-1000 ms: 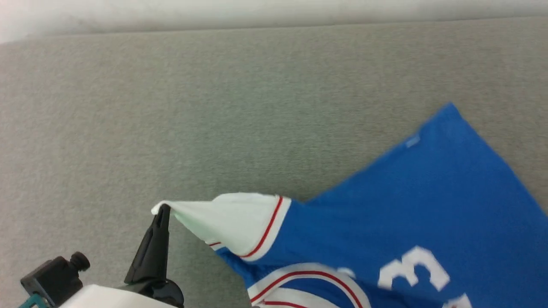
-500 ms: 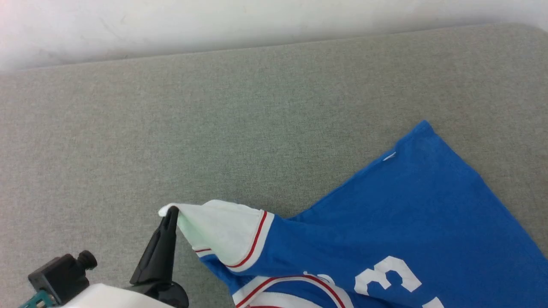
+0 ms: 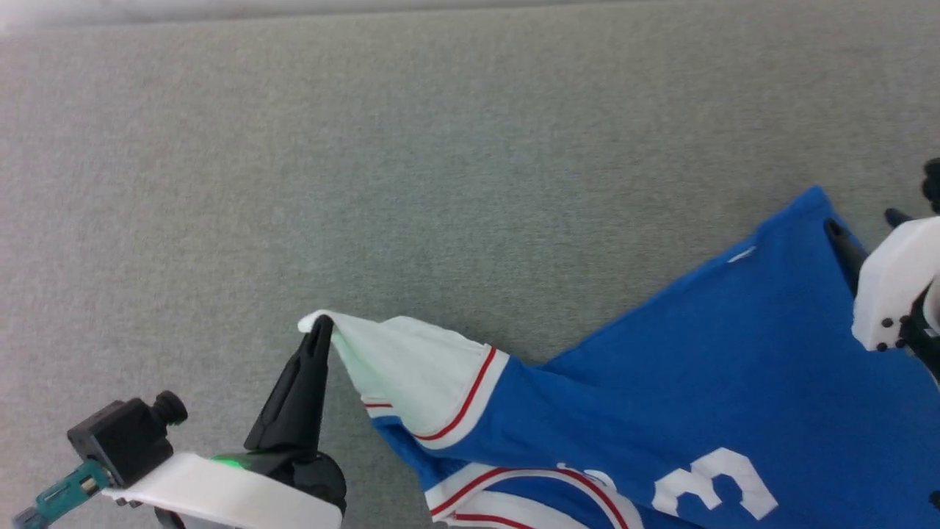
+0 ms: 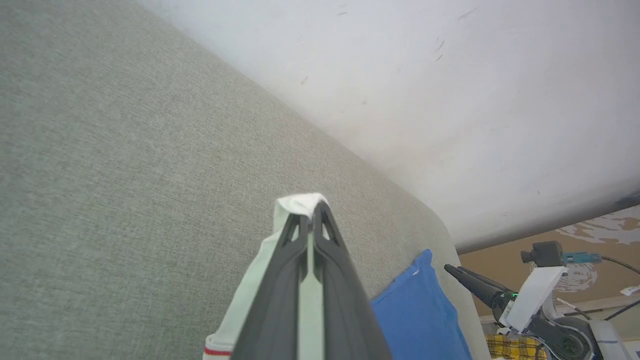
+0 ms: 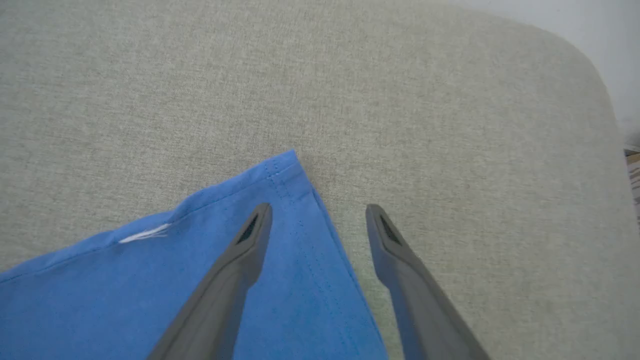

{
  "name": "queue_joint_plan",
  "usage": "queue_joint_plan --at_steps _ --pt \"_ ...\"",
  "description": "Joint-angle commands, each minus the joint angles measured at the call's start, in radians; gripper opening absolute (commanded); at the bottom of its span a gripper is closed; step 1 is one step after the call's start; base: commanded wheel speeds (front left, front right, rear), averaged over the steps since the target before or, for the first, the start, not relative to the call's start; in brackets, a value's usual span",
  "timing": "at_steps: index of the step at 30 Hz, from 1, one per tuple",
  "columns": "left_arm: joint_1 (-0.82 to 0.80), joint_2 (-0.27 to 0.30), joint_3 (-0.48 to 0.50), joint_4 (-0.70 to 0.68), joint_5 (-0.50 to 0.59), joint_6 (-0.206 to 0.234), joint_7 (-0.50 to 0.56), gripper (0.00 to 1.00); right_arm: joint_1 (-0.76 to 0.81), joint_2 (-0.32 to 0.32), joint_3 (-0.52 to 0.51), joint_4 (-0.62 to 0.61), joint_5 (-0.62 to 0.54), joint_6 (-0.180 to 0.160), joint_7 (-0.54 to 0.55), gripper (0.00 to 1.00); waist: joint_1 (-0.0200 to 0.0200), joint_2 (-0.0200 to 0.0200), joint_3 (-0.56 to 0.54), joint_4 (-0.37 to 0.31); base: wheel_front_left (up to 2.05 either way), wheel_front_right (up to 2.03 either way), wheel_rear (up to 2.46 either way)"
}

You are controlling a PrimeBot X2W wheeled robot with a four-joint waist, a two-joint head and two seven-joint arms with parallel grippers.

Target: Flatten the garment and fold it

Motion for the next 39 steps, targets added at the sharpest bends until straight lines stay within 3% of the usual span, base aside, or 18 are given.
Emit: queue_joint_plan --at_steps 1,8,9,11,15,18,25,31,39 --pt "-0.021 -0.001 -0.002 0.002 0.013 -0.011 0.0 0.0 -0.019 -0.005 0.007 0.015 -0.004 -0.001 0.002 1.0 -0.0003 0.0 0.047 0.048 0.0 0.0 0.0" --pt "-0.041 -0.007 -0.008 0.01 0.012 -0.016 -0.006 0.0 -0.056 -0.027 0.029 0.12 0.009 -0.001 0.005 1.0 -0.0003 0.0 0.085 0.075 0.0 0.0 0.0" --pt "-0.044 -0.008 -0.008 0.013 0.011 -0.017 -0.008 0.0 -0.055 -0.03 0.031 0.135 0.011 -0.001 0.019 0.91 -0.0003 0.0 0.087 0.076 0.0 0.0 0.0" --pt "-0.048 -0.009 -0.007 0.018 0.009 -0.018 -0.01 0.0 -0.048 -0.035 0.036 0.163 0.026 -0.001 0.069 0.0 -0.0003 0.0 0.089 0.077 0.0 0.0 0.0" --pt "-0.054 -0.011 -0.001 0.03 0.006 -0.019 -0.016 0.0 -0.035 -0.027 0.02 0.167 0.028 -0.001 0.154 0.0 -0.0003 0.0 0.075 0.07 0.0 0.0 0.0" --pt "-0.061 -0.008 0.008 0.037 0.005 -0.02 -0.019 0.0 -0.04 -0.007 0.001 0.133 0.024 -0.001 0.137 0.0 -0.0003 0.0 0.043 0.056 0.0 0.0 0.0" --pt "-0.179 0.016 0.03 0.094 0.037 -0.025 -0.022 0.0 -0.082 0.067 -0.044 0.056 0.054 -0.001 -0.028 0.0 -0.0003 0.0 -0.092 0.025 0.0 0.0 0.0" --pt "-0.434 0.058 0.058 0.26 0.077 -0.058 -0.024 0.0 -0.169 0.13 -0.035 0.016 0.078 -0.001 -0.167 0.0 -0.0003 0.0 -0.228 -0.014 0.0 0.0 0.0" --pt "-0.778 0.1 0.059 0.487 0.154 -0.094 -0.058 0.0 -0.374 0.185 0.023 0.078 0.074 -0.001 -0.33 0.0 -0.0003 0.0 -0.374 -0.076 0.0 0.0 0.0"
